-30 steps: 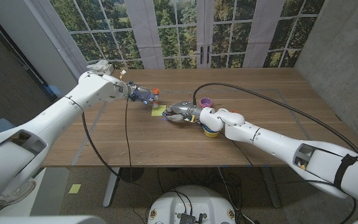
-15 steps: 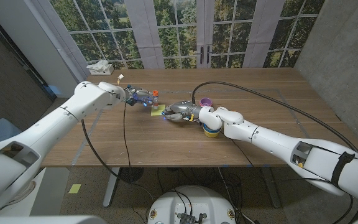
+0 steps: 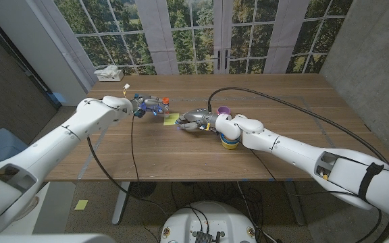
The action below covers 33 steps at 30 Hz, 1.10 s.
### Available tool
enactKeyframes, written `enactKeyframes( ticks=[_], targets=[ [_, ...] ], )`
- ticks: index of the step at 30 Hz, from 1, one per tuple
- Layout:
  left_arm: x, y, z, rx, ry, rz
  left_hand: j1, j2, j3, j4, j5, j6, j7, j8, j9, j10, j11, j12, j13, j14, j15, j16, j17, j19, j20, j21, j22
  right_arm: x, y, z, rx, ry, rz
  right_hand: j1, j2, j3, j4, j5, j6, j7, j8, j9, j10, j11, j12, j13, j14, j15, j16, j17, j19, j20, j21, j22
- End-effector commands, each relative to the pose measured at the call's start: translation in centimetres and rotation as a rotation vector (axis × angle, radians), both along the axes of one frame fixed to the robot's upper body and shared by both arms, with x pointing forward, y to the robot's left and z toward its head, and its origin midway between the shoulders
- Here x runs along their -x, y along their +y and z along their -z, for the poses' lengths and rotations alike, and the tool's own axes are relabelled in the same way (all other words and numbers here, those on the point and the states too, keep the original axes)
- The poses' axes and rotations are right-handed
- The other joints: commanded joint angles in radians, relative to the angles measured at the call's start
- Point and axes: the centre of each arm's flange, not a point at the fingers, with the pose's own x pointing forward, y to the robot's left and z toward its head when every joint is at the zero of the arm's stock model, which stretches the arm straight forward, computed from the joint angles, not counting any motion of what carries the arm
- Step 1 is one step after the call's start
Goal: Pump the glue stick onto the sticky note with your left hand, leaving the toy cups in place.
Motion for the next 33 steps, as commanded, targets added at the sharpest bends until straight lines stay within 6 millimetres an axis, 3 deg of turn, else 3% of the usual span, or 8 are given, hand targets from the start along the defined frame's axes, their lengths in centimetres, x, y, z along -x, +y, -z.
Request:
enactKeyframes(
  ticks=[1, 14, 33],
  targets=[
    [-0.7, 0.3, 0.6, 0.0, -0.046, 0.039, 0.025, 0.023, 0.126, 0.125, 0.0, 0.051, 0.043, 0.002, 0.063, 0.176, -0.052, 0.005, 0.451, -0.007, -0.007, -0.008, 0.0, -0.002, -0.138, 0.003, 0.006, -0.2, -0.1, 0.0, 0.002, 0.013, 0.012, -0.008, 0.001, 0.0, 0.005, -0.002, -0.004, 0.006, -0.002, 0.004, -0.003, 0.001, 0.001, 0.005, -0.006, -0.141, 0.007, 0.004, 0.0, -0.044, -0.004, 0.005],
    [-1.0, 0.6, 2.6, 0.008, -0.079, 0.12, 0.022, 0.027, 0.128, 0.127, -0.001, 0.049, 0.04, 0.0, 0.062, 0.172, -0.052, 0.004, 0.453, -0.017, -0.007, -0.033, -0.015, -0.012, -0.138, 0.004, 0.011, -0.2, 0.1, 0.1, 0.016, 0.026, 0.013, -0.012, 0.001, 0.0, 0.009, -0.001, -0.007, 0.005, -0.003, 0.004, -0.006, 0.002, 0.0, 0.005, -0.006, -0.139, 0.006, 0.002, 0.001, -0.043, -0.006, 0.005],
    [-1.1, 1.3, 4.4, -0.006, -0.052, 0.099, 0.017, 0.025, 0.127, 0.126, 0.0, 0.054, 0.036, 0.002, 0.059, 0.176, -0.053, 0.005, 0.452, -0.017, -0.008, -0.067, -0.038, -0.024, -0.137, 0.003, 0.011, -0.1, 0.1, 0.0, 0.04, 0.058, 0.014, -0.026, -0.004, -0.006, 0.022, -0.001, -0.011, 0.011, -0.004, 0.004, -0.009, 0.001, -0.001, 0.005, -0.005, -0.137, 0.004, 0.001, 0.0, -0.037, -0.008, 0.005]
  ],
)
